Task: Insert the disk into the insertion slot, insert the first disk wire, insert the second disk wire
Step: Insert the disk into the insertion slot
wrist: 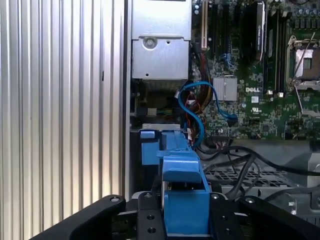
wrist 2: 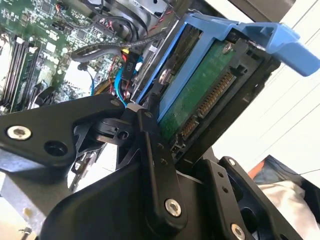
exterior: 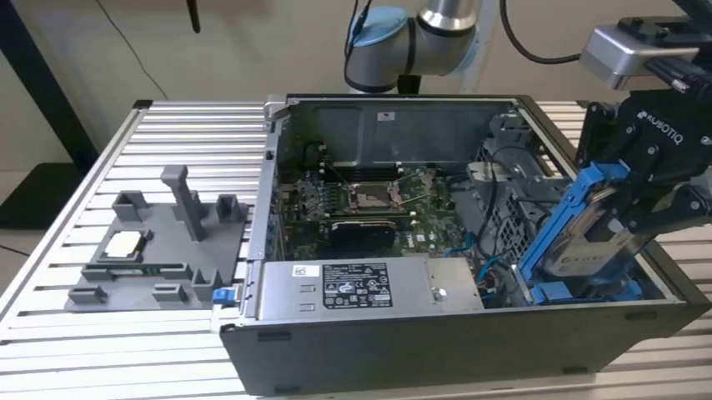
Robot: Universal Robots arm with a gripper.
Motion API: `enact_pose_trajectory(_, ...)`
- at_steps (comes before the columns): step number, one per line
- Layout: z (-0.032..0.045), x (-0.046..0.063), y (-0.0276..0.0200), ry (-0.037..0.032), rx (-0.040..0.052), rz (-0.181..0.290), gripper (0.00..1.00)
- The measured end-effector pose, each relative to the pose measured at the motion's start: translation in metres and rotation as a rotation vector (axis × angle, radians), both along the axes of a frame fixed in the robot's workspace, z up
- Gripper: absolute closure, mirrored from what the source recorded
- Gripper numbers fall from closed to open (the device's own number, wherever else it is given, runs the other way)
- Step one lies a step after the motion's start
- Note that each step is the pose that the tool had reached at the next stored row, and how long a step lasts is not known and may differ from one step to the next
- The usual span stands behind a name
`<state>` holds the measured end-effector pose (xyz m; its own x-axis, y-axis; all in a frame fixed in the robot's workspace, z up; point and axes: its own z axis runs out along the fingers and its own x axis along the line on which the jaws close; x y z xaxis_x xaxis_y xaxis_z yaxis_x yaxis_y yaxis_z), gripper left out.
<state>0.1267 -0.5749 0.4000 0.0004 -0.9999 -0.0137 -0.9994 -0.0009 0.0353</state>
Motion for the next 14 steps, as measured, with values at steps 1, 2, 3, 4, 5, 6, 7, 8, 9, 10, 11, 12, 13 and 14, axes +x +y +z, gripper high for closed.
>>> enact_pose_trajectory(1,-0.0018,0.0000,0.0003,0.0000,-0.0001,0.000,0.67)
enact_pose_trajectory(2,-0.0036,0.0001,0.0006,0.0000,0.0001,0.000,0.67)
enact_pose_trajectory(3,-0.0055,0.0001,0.0007,-0.0001,0.0005,0.000,0.67)
enact_pose_trajectory(4,-0.0065,0.0001,0.0007,-0.0001,0.0023,0.000,0.67)
enact_pose_trajectory(5,-0.0064,0.0001,0.0006,-0.0001,0.0021,0.000,0.67)
enact_pose_trajectory(6,-0.0064,0.0001,0.0006,-0.0001,0.0022,0.000,0.67)
enact_pose_trajectory(7,-0.0064,0.0001,0.0006,-0.0001,0.0023,0.000,0.67)
enact_pose_trajectory(8,-0.0063,0.0001,0.0006,0.0000,0.0020,0.000,0.66)
enact_pose_trajectory(9,-0.0063,0.0001,0.0006,0.0000,0.0020,0.000,0.66)
enact_pose_trajectory(10,-0.0063,0.0001,0.0006,-0.0001,0.0021,0.000,0.60)
enact_pose_trajectory(11,-0.0063,0.0001,0.0006,0.0000,0.0023,0.000,0.60)
enact_pose_trajectory(12,-0.0052,0.0001,0.0006,0.0000,0.0020,0.000,0.60)
enact_pose_trajectory(13,-0.0042,0.0001,0.0006,-0.0001,0.0021,0.000,0.60)
enact_pose_trajectory(14,-0.0042,0.0000,0.0006,-0.0001,0.0023,0.000,0.60)
